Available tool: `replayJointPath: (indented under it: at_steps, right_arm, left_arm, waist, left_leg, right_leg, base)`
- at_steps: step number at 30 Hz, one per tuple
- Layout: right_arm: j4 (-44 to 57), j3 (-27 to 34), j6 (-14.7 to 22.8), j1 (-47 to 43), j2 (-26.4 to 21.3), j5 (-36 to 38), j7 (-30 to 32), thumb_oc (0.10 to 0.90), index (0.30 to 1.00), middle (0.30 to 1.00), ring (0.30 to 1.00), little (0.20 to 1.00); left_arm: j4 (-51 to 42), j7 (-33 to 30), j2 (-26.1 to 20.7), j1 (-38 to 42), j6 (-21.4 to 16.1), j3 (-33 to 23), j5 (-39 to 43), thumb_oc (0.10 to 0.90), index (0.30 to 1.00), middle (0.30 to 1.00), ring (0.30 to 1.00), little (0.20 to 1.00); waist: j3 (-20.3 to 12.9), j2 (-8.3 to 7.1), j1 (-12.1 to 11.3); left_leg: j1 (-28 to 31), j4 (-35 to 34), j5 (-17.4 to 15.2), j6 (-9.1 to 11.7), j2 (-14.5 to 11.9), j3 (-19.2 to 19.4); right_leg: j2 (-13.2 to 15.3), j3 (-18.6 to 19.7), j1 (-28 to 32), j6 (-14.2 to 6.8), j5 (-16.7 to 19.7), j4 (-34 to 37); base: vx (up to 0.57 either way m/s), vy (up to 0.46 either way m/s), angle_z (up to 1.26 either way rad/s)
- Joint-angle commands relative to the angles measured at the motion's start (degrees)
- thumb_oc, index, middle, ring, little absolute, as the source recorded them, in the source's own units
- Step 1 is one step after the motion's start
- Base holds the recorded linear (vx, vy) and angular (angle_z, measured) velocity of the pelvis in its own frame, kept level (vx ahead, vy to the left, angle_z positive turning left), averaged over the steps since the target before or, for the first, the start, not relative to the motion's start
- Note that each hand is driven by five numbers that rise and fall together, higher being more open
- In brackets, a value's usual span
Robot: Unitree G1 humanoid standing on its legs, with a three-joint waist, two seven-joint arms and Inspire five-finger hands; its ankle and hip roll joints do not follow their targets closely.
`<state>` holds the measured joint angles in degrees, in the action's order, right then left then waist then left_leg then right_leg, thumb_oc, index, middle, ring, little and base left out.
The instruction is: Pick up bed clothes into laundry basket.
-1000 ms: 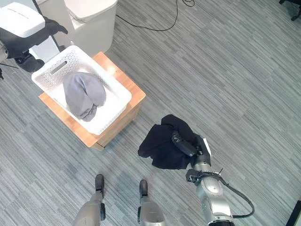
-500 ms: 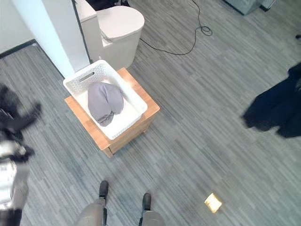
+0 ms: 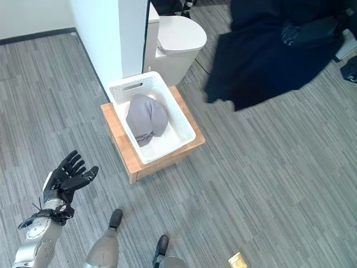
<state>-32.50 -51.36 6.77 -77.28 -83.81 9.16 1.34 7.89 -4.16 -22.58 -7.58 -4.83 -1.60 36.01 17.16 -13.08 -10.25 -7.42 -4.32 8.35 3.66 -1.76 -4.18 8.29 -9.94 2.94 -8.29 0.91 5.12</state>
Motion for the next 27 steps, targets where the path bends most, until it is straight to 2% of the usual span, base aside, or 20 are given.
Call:
replayJointPath:
  at_steps: [1,2,5,10,15,18,22,27]
  right_arm:
    - [-6.5,-1.0,-1.5,-12.8,-1.2,-1.3,4.4,0.4,0.3,0.3,0.3,0.3]
    - [-5.4,-1.7,-1.5,-13.2,-0.3,-2.2,4.6,0.4,0.3,0.3,0.3,0.3]
    - [-4.5,-1.6,-1.6,-13.0,0.0,-2.8,4.6,0.4,0.3,0.3,0.3,0.3]
    - [-0.5,-0.6,-2.0,-10.3,0.7,-6.1,4.1,0.4,0.3,0.3,0.3,0.3]
    - [3.8,-0.7,-2.0,-10.8,2.9,-6.6,3.6,0.4,0.3,0.3,0.3,0.3]
    - [5.0,-2.7,-2.1,-13.1,3.7,-6.5,3.3,0.4,0.3,0.3,0.3,0.3]
    - [4.8,-8.3,-2.4,-20.0,3.4,-6.6,3.6,0.4,0.3,0.3,0.3,0.3]
    - [4.7,-11.7,-2.2,-24.2,3.4,-5.7,4.0,0.4,0.3,0.3,0.3,0.3]
  left_arm:
    - [-8.9,1.4,-1.8,-0.6,-5.7,-0.5,1.7,0.8,0.9,0.9,0.9,0.9]
    - [-9.1,1.1,-1.5,-0.2,-6.0,-0.5,1.7,0.8,0.9,0.9,0.9,0.9]
    - [-9.2,1.0,-1.4,-0.1,-6.0,-0.5,1.5,0.8,0.9,0.9,0.9,0.9]
    - [-8.9,0.8,-1.4,0.4,-6.2,-0.7,1.0,0.8,0.9,0.9,0.9,0.9]
    - [-8.1,0.1,-2.2,0.7,-6.3,-1.0,0.6,0.8,0.9,0.9,0.9,0.9]
    - [-8.0,-0.3,-2.5,0.8,-6.3,-1.0,0.3,0.8,0.9,0.9,0.9,0.9]
    - [-7.6,-0.5,-3.2,1.6,-6.5,-0.3,0.0,0.8,0.9,0.9,0.9,0.9]
    - [-7.3,-1.0,-3.1,2.3,-6.8,-0.2,0.3,0.8,0.9,0.9,0.9,0.9]
  waist:
    - [-3.8,-1.95,0.1]
    - [-3.1,-1.96,-0.7]
    - [-2.8,-1.95,-1.0]
    - [-1.3,-1.66,-2.6]
    - [-0.2,-2.48,-3.6]
    - [0.1,-3.19,-4.0]
    - [0.3,-4.6,-3.9]
    - [0.4,-4.85,-3.7]
  left_leg:
    - [-0.1,0.4,-5.9,1.1,-1.0,0.3]
    - [-0.7,0.4,-5.7,1.1,-0.8,-0.3]
    - [-1.0,0.4,-5.6,1.1,-0.8,-0.6]
    - [-3.1,0.5,-4.8,1.8,-0.1,-1.8]
    - [-4.0,0.4,-4.6,1.9,-0.3,-2.1]
    - [-4.2,0.4,-4.5,1.9,-0.6,-2.2]
    - [-4.6,0.4,-4.5,1.9,-0.7,-2.3]
    - [-4.6,0.4,-4.6,1.9,-0.8,-2.6]
  right_leg:
    - [4.7,-0.2,-2.8,-4.3,-0.3,-5.2]
    - [4.7,-0.8,-3.0,-4.2,-0.3,-5.3]
    - [4.7,-1.0,-3.1,-4.1,-0.2,-5.4]
    - [4.8,-3.5,-3.2,-3.9,-0.4,-5.2]
    - [4.6,-3.9,-3.9,-3.8,0.0,-5.0]
    - [4.5,-3.5,-4.3,-3.9,0.3,-4.8]
    - [4.3,-3.1,-4.5,-3.8,0.3,-4.5]
    - [4.2,-2.8,-4.6,-3.7,0.3,-4.5]
  base:
    - [-0.05,-0.038,0.14]
    - [-0.04,-0.032,0.16]
    - [-0.02,-0.016,0.1]
    - [0.0,-0.003,0.19]
    - [0.0,-0.015,0.1]
    - [0.0,0.0,0.0]
    - [0.0,0.0,0.0]
    - [0.0,0.0,0.0]
